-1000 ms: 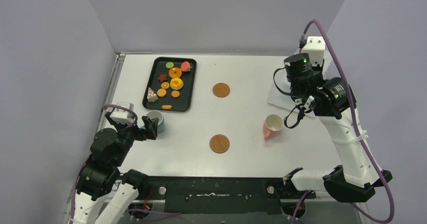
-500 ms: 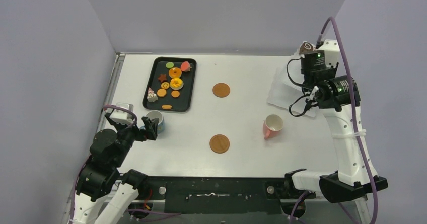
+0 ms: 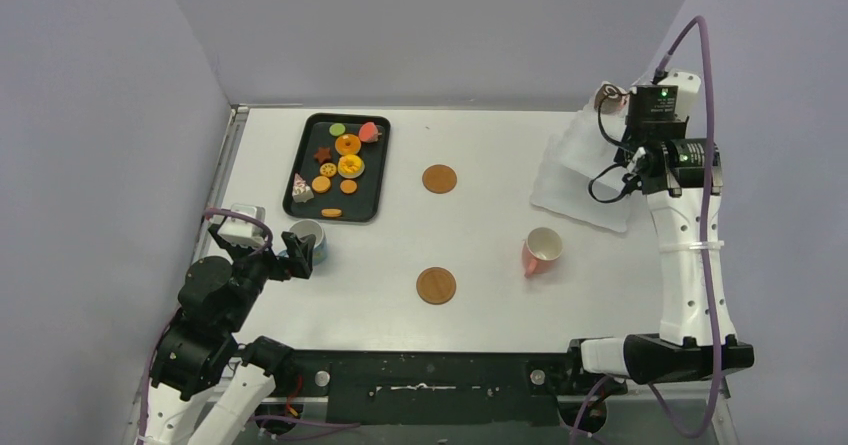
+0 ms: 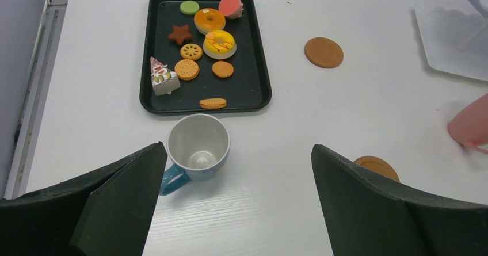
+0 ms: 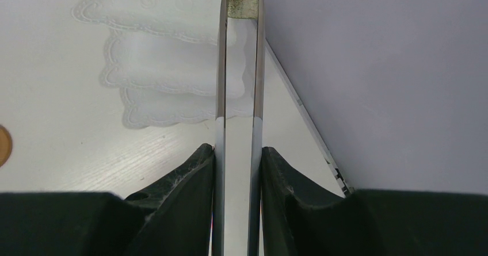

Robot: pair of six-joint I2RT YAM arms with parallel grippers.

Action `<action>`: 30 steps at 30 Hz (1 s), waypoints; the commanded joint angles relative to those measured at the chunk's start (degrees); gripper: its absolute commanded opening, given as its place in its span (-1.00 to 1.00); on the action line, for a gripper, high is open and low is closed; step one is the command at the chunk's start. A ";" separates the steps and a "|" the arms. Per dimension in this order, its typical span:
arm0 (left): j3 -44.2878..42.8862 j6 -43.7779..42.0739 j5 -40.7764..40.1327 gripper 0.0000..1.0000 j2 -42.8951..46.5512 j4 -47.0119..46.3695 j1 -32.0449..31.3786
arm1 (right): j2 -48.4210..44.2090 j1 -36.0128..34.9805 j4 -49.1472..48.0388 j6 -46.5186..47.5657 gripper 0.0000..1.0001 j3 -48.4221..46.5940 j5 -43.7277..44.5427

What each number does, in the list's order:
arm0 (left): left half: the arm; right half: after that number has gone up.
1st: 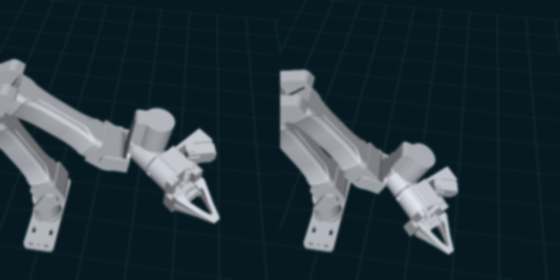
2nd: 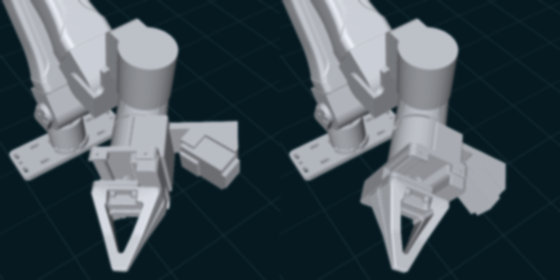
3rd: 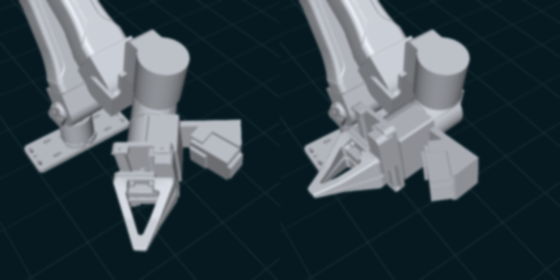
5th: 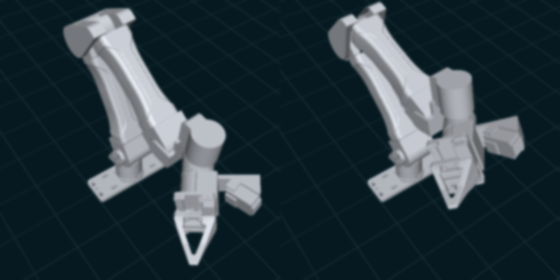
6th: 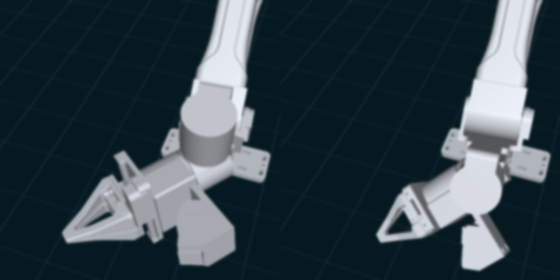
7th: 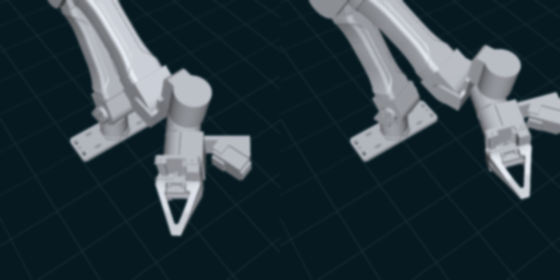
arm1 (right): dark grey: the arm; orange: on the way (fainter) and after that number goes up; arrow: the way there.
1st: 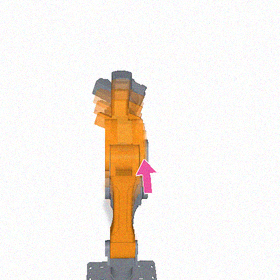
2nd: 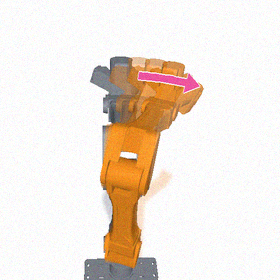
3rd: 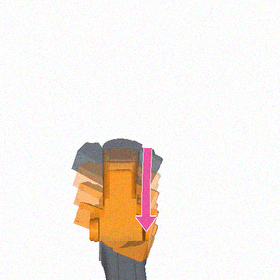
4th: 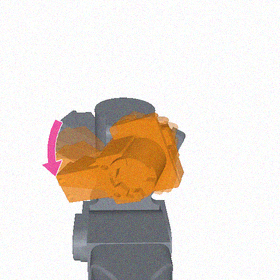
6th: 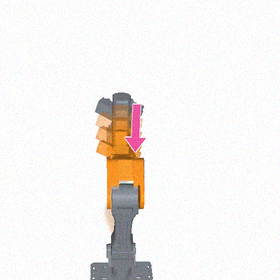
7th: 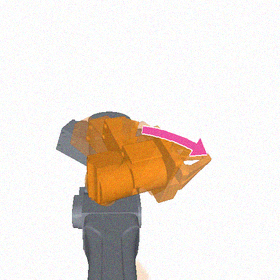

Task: Serve the afternoon tea
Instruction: Place the desert on the desert table.

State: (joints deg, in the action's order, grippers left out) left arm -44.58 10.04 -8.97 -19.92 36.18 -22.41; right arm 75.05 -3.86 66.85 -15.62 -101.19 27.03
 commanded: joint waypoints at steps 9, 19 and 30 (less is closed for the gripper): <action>-0.33 -0.20 0.36 0.95 -0.50 -3.41 -0.17 | 3.69 3.74 -6.56 -0.64 -0.80 -3.52 -5.29; -0.41 -0.36 -0.07 0.95 -0.98 -3.40 -0.09 | 5.53 3.73 -6.62 -0.96 -0.79 -5.80 -3.98; -0.46 -0.38 0.18 0.95 -1.39 -3.59 0.17 | 6.08 3.73 -8.27 -0.99 -0.75 -6.61 -3.87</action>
State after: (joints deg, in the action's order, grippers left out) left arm -44.60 10.04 -8.97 -20.49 36.18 -22.39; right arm 81.06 -0.34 63.05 -16.12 -104.90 22.04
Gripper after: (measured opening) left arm 0.974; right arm 0.293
